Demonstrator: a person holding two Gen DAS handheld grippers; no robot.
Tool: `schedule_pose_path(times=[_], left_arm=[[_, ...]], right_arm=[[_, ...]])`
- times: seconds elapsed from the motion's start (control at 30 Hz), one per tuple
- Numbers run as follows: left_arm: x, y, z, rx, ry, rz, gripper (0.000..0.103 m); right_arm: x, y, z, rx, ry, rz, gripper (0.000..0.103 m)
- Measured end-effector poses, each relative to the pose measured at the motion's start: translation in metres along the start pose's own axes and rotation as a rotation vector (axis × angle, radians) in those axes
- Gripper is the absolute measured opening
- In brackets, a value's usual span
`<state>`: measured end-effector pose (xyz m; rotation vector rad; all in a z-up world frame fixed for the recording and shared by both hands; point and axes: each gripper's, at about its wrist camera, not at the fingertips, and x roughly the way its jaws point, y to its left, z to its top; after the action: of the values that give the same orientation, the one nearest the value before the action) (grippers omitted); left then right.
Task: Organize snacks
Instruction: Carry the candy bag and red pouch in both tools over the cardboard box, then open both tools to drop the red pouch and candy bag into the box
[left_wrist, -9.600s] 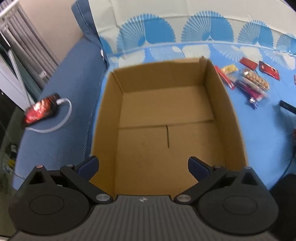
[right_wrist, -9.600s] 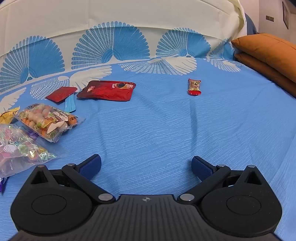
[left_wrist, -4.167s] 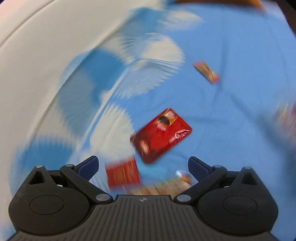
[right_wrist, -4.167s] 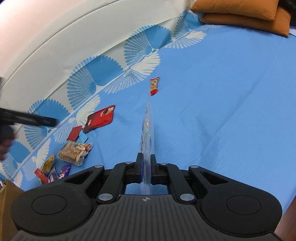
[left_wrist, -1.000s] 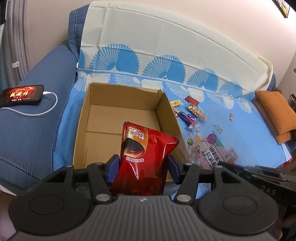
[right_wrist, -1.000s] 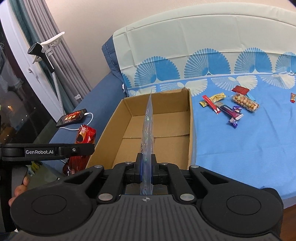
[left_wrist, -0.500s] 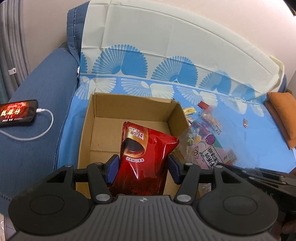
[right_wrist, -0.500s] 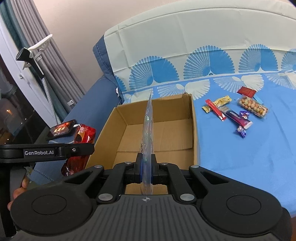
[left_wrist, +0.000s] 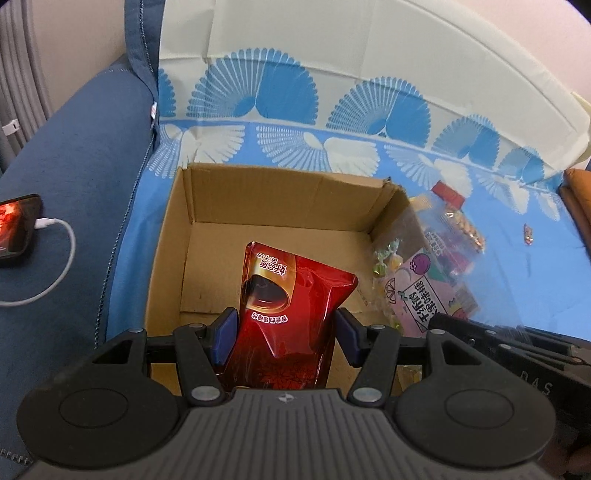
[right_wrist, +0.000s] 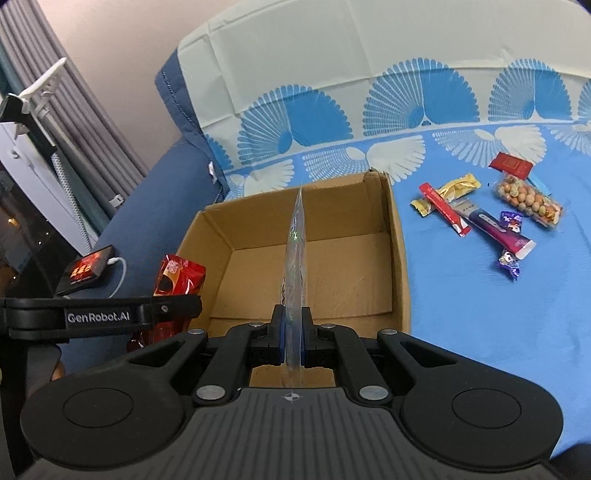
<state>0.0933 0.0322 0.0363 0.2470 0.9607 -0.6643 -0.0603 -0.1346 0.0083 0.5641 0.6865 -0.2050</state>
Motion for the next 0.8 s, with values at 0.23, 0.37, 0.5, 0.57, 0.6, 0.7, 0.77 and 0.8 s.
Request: schedule_pose_path(times=[0.23,0.37,0.5,0.57,0.6,0.7,0.77,0.8], left_arm=[[0.016,-0.001,0.007,0.038,0.015,0.070,0.103],[0.013,0.004,-0.002,0.033,0.040,0.096,0.103],[0.004,0.007,-0.020,0.005,0.083,0.099,0.103],[-0.007,0.005,-0.031,-0.002,0.084,0.113,0.103],[-0.013,0.004,-0.037,-0.004,0.082,0.118,0.103],[-0.032,0.001,-0.053,-0.026,0.084,0.132,0.103],[-0.046,-0.005,-0.065,-0.031,0.085,0.143,0.103],[-0.053,-0.007,-0.070,-0.025,0.080,0.150,0.103]], right_arm=[[0.026,0.002,0.005,-0.079,0.021,-0.105,0.047],[0.015,0.000,-0.004,-0.117,0.008,-0.158,0.072],[-0.008,0.001,-0.018,-0.121,0.030,-0.153,0.074],[-0.022,0.007,-0.027,-0.127,0.033,-0.148,0.076],[-0.028,0.011,-0.031,-0.134,0.033,-0.143,0.078],[-0.050,0.023,-0.043,-0.154,0.020,-0.137,0.082],[-0.063,0.031,-0.051,-0.161,0.011,-0.136,0.084],[-0.071,0.035,-0.056,-0.165,0.003,-0.136,0.085]])
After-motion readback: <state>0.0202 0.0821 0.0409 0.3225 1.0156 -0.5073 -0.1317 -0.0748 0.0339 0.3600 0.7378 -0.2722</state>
